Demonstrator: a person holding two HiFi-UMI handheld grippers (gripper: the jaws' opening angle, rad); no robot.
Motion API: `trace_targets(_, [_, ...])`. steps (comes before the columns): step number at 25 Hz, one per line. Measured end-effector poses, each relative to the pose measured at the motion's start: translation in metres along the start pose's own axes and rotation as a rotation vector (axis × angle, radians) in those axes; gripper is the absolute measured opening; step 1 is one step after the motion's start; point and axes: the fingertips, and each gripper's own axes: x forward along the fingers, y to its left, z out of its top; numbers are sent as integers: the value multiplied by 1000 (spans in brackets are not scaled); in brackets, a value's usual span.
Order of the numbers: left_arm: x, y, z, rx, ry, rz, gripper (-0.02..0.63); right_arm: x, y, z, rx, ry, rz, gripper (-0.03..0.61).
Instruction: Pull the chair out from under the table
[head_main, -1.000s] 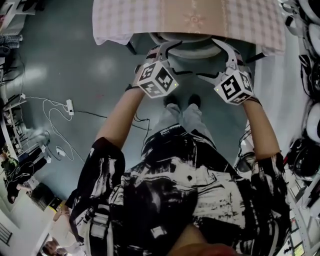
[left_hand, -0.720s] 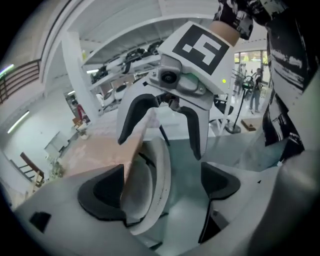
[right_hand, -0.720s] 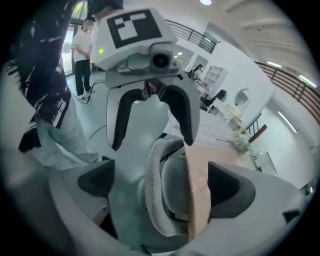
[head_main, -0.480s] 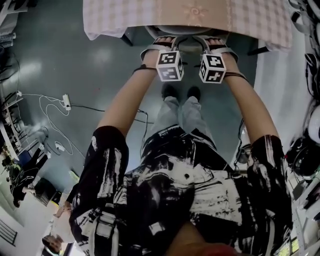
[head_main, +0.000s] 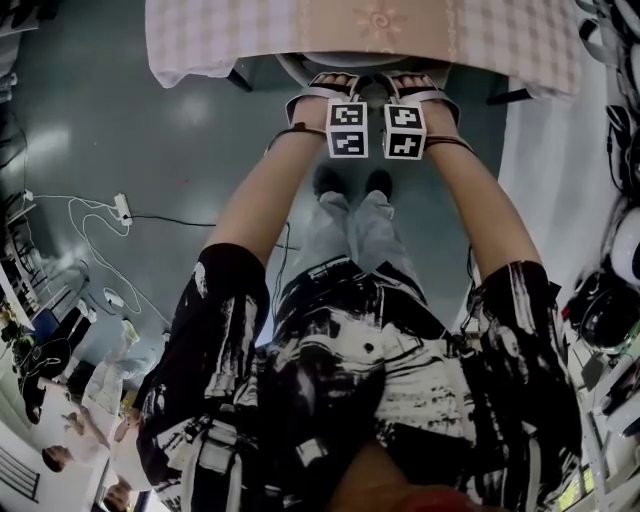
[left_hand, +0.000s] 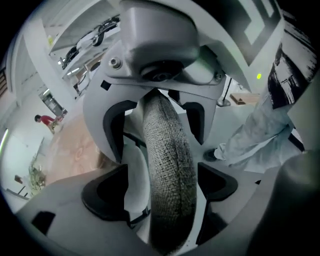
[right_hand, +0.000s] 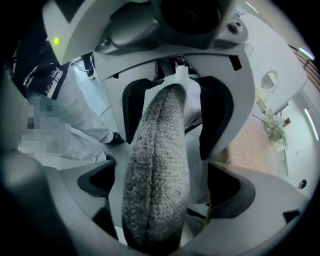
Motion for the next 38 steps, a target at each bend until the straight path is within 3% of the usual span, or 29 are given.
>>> trace_targets(3, [11, 0, -6, -10, 36, 7, 396, 10, 0, -5, -3, 39, 3, 569])
trace_targets(5, [16, 1, -11, -8, 62, 32, 298, 15, -1, -10, -21, 80, -12, 524])
trace_targets(6, [18, 2, -13, 9, 76, 52, 242, 17, -2, -12, -43, 101, -25, 434])
trace_targets(7, [19, 3, -15, 37, 90, 67, 191, 18, -2, -14, -70, 118, -37, 291])
trace_targets(8, [20, 3, -16, 67, 100, 73, 157, 18, -3, -15, -96, 129, -48, 205])
trace_targets(9, [21, 2, -16, 91, 105, 67, 137, 19, -3, -15, -111, 135, -59, 182])
trace_targets(16, [23, -2, -17, 125, 112, 36, 100, 21, 1, -16, -111, 135, -38, 147])
trace_targets(38, [17, -26, -11, 110, 116, 29, 97, 14, 29, -9, -109, 126, 14, 120])
